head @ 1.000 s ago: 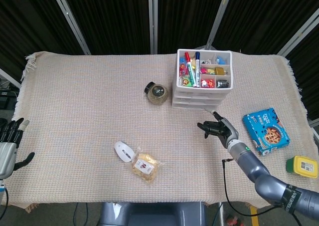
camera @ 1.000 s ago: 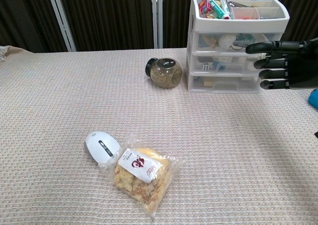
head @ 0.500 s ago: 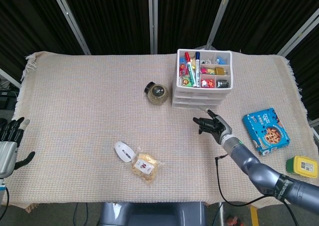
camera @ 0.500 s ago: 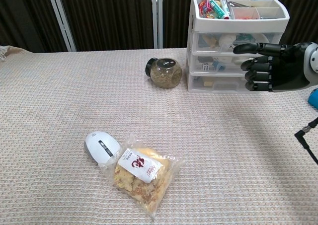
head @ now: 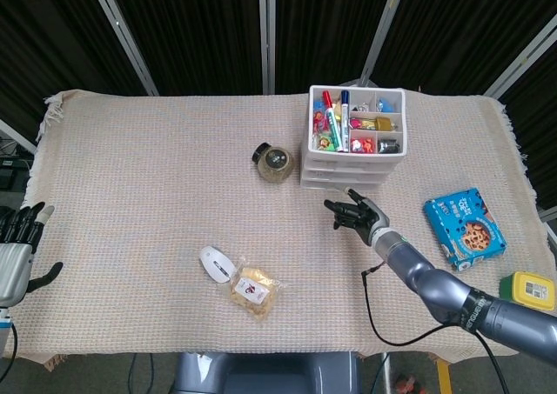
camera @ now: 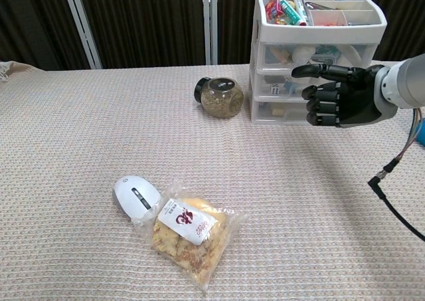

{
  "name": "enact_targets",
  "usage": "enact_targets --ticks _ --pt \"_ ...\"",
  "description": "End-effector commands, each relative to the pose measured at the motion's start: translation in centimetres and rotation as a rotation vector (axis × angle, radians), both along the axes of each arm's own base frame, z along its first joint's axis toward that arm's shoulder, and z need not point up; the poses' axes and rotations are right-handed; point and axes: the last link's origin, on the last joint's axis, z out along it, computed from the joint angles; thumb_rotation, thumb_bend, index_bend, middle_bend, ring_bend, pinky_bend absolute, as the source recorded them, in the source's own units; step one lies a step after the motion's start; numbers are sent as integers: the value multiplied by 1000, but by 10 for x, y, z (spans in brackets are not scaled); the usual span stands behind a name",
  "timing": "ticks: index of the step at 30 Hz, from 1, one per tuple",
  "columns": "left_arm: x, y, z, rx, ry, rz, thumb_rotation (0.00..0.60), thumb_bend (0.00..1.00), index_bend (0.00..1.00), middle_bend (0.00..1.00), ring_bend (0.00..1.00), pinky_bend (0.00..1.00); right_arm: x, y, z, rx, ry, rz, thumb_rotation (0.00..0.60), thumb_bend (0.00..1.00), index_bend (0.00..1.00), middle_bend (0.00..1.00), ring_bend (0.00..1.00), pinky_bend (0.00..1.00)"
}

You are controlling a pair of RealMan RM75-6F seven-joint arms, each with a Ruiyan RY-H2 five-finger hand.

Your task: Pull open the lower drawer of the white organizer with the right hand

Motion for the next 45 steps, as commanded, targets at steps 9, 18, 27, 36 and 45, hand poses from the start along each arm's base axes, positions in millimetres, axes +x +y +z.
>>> enact_targets --ticks 9,18,27,36,45 --pt "1 2 0 -7 -1 -10 600 275 0 0 0 0 2 -10 -12 5 -16 -32 600 173 196 745 740 676" --pt "1 3 0 -9 0 -11 600 275 0 0 0 0 -2 -19 -13 -17 5 -65 600 172 156 739 737 675" --pt "1 3 0 -10 -1 -13 600 275 0 0 0 0 -2 -22 -18 -12 -17 -93 600 172 156 739 736 674" --pt "1 4 0 -9 1 -15 600 277 0 0 0 0 -2 -24 -23 -28 -128 -171 600 176 177 739 736 673" --pt "1 3 0 -10 -1 -15 600 279 0 0 0 0 0 -26 -28 2 -256 -229 600 184 260 739 736 670"
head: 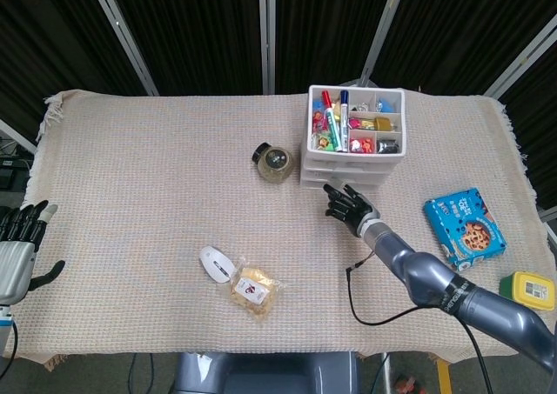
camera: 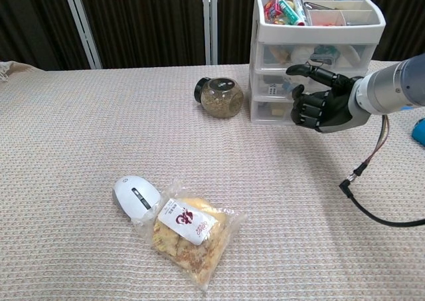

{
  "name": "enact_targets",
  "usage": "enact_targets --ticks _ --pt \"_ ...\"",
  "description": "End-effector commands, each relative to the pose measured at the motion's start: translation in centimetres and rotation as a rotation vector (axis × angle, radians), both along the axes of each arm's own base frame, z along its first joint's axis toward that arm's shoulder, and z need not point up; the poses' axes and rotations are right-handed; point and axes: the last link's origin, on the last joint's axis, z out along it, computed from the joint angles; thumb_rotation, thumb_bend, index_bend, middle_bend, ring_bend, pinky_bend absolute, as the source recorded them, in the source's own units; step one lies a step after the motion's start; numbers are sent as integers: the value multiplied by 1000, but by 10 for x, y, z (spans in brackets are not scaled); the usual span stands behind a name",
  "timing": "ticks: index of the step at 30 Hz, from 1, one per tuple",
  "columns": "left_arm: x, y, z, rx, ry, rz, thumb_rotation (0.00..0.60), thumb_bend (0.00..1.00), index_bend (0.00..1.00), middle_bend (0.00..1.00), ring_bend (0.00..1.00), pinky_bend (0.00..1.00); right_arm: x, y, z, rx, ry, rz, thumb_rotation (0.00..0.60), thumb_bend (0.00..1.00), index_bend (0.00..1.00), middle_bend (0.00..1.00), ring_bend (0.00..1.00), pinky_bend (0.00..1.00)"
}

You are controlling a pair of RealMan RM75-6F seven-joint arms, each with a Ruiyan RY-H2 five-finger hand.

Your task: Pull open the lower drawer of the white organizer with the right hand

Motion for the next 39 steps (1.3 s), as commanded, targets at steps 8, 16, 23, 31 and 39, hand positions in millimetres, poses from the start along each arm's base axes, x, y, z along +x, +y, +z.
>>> enact_targets --ticks 8,16,23,31,39 --pt "0 0 0 -1 -1 -1 600 279 0 0 0 0 0 -3 -3 21 -74 -16 600 190 295 739 736 666" --pt "0 0 0 -2 -2 -1 600 279 0 0 0 0 1 0 -4 31 -80 -9 600 192 308 739 737 666" --pt "0 0 0 -1 -4 -1 600 280 0 0 0 0 2 8 -5 44 -101 0 600 193 314 739 736 666" --pt "0 0 0 -2 -5 -1 600 281 0 0 0 0 5 19 -3 52 -116 28 600 194 320 739 736 666" --pt "0 0 0 -3 -5 -2 600 285 0 0 0 0 6 33 -1 59 -116 43 600 194 259 695 705 647"
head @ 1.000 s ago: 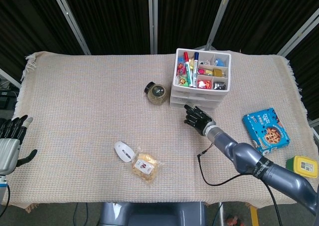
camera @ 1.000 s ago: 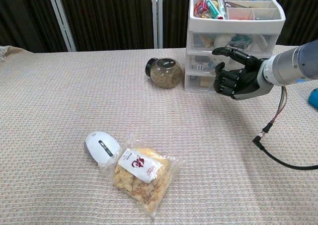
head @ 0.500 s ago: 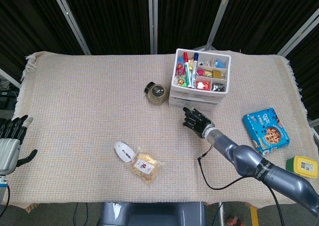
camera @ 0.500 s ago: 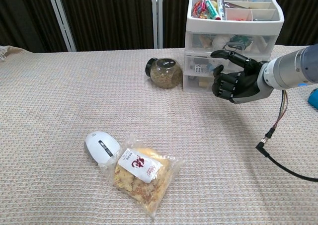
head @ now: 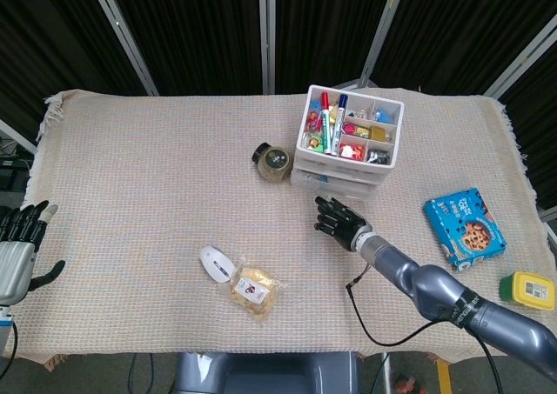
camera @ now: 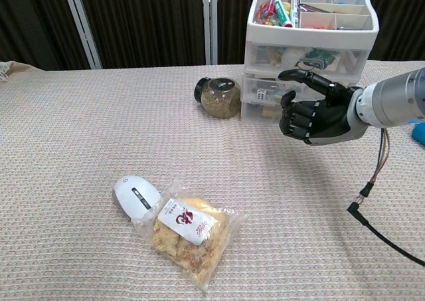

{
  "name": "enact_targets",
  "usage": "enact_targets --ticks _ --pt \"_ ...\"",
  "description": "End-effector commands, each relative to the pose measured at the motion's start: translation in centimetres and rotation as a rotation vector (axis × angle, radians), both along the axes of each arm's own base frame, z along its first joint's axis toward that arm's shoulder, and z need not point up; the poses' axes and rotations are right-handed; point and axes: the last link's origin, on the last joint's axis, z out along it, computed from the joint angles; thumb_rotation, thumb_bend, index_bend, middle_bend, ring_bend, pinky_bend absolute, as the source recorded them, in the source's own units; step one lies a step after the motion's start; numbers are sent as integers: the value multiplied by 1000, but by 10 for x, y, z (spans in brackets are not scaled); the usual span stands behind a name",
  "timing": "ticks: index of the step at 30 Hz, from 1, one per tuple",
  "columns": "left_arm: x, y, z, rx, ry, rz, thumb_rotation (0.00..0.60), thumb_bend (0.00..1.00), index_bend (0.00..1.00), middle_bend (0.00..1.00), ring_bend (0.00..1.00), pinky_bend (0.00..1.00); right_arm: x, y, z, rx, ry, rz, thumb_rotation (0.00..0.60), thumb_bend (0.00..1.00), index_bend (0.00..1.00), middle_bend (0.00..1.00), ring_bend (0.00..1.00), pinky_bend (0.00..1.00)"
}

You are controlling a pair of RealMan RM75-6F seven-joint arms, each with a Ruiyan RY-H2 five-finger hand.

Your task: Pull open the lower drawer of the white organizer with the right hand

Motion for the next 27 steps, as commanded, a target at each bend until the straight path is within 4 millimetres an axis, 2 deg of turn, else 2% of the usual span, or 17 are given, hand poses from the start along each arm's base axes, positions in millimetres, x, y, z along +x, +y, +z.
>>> enact_targets --ticks 1,6,8,10,13,20,27 --pt "0 0 0 0 -1 0 600 285 0 0 0 0 0 7 3 -10 29 26 600 194 249 679 694 641" --pt "0 0 0 -1 0 -1 600 286 0 0 0 0 5 19 13 -106 174 121 600 195 239 640 663 628" --pt "0 0 0 -1 1 -1 600 286 0 0 0 0 7 24 19 -175 276 189 600 195 236 635 658 628" --pt "0 0 0 0 1 -1 600 286 0 0 0 0 11 31 30 -276 453 321 600 195 233 622 647 621" --pt "0 0 0 -1 1 -1 600 285 0 0 0 0 14 37 38 -333 545 390 600 195 225 592 620 599" --pt "1 0 0 -1 2 -1 600 286 0 0 0 0 9 37 50 -396 777 521 600 194 223 585 615 595" --pt "1 0 0 -2 1 -1 600 285 0 0 0 0 -4 32 60 -399 1146 675 600 194 261 598 620 602"
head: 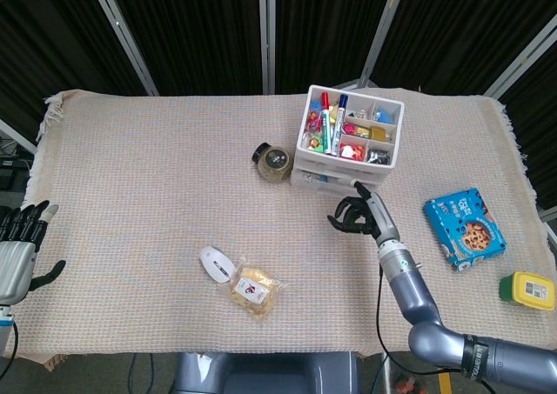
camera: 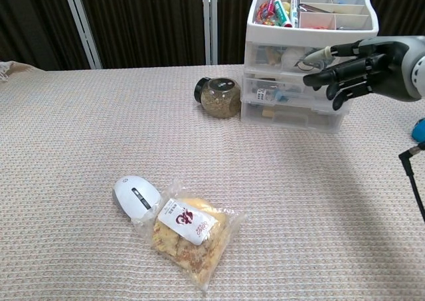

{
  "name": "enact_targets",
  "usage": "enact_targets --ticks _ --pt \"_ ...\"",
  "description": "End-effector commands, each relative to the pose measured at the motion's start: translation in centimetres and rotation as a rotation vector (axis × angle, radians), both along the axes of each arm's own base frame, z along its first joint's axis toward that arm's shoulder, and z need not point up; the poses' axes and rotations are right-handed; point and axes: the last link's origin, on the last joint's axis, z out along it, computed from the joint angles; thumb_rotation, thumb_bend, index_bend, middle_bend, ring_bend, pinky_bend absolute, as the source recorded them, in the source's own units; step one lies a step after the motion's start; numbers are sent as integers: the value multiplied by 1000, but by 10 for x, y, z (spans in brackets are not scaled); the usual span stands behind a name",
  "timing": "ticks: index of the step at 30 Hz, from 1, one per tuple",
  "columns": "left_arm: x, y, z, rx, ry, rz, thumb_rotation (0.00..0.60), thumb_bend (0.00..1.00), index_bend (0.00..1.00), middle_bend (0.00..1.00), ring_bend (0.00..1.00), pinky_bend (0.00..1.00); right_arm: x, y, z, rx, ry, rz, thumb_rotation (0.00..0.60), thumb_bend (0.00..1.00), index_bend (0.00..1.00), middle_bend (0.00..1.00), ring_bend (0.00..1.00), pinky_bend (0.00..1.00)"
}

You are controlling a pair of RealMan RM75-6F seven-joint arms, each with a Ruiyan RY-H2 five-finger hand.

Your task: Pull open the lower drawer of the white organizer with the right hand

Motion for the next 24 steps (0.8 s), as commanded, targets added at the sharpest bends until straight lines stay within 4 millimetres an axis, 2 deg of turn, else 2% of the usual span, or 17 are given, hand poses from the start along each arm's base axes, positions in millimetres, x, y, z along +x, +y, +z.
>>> enact_targets --ticks 1,6,13,24 --pt "0 0 0 -1 -1 0 600 285 0 0 0 0 -9 -4 7 -62 261 58 600 194 270 599 621 603" --pt "0 1 0 -1 -2 -1 600 285 0 0 0 0 -16 -10 0 -97 473 64 600 193 245 599 619 603" --pt "0 1 0 -3 -4 0 600 286 0 0 0 0 -19 -11 -9 -75 544 46 600 192 243 599 618 604" --pt "0 1 0 -4 -6 -1 600 285 0 0 0 0 -20 -13 -15 -64 566 32 600 193 243 599 617 603"
